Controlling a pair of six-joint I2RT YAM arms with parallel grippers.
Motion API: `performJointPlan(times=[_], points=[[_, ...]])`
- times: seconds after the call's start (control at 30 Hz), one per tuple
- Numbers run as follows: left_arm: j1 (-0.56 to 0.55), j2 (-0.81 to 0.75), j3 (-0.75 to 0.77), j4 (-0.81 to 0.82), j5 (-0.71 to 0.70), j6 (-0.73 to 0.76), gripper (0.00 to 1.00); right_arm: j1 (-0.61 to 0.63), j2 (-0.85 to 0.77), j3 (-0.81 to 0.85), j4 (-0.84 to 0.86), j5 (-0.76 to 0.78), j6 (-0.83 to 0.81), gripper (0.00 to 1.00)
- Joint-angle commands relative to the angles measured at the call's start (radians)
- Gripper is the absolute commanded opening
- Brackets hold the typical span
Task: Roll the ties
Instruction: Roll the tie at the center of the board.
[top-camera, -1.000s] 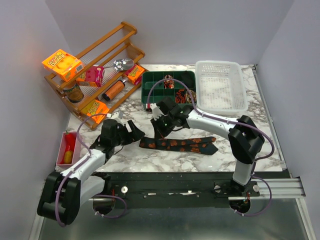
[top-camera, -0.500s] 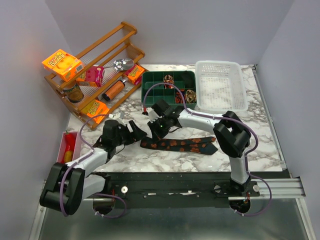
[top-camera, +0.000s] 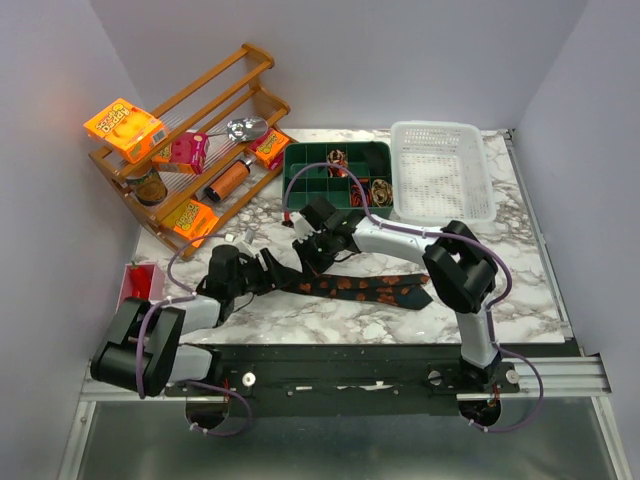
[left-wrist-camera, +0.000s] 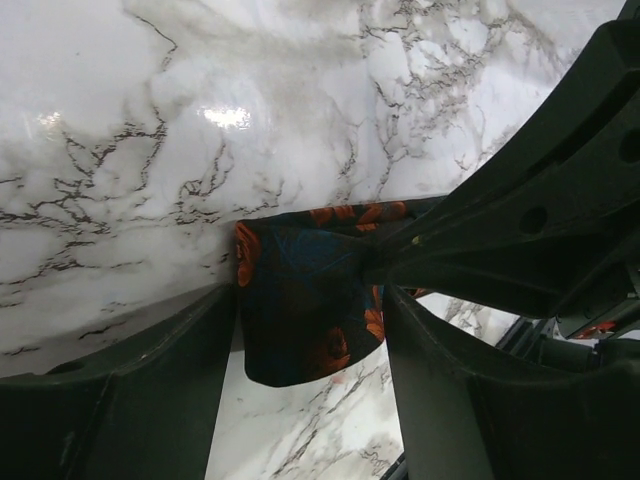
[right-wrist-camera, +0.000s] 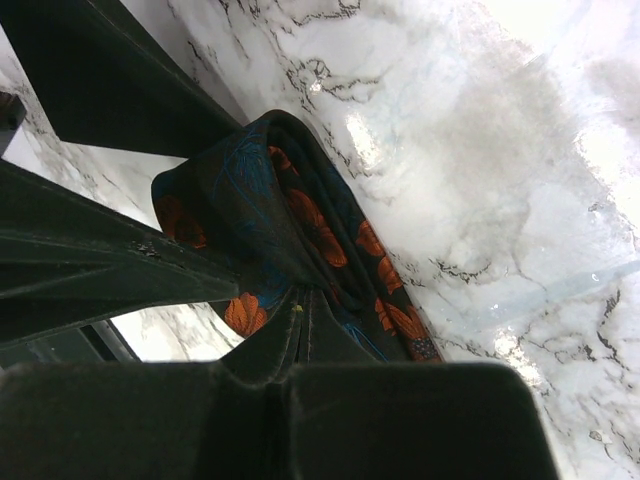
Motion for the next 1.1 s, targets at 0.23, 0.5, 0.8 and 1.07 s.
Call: performJointPlan(times=[0.23,0.5,0.8,1.07], points=[[0.005,0.165,-0.040,0.283,0.072,-0.061,0.43,0.003,0.013,-0.007,0.006,0.021,-0.033,0.02],[0.005,-0.008,0.001,0.011,-0.042,-0.045,0.31,0.003,-0.041,-0.018,0.006,0.042,-0.026,0.02],[-0.008,-0.100,0.047,-0.209,-0.146,-0.024,0.27,0.004,-0.032,-0.004,0.007,0.021,-0.026,0.02],[-0.091,-0.149,0.162,-0.434,-0.293,0.016,0.26,0.003,0.008,0.024,0.012,-0.022,0.000,0.02]])
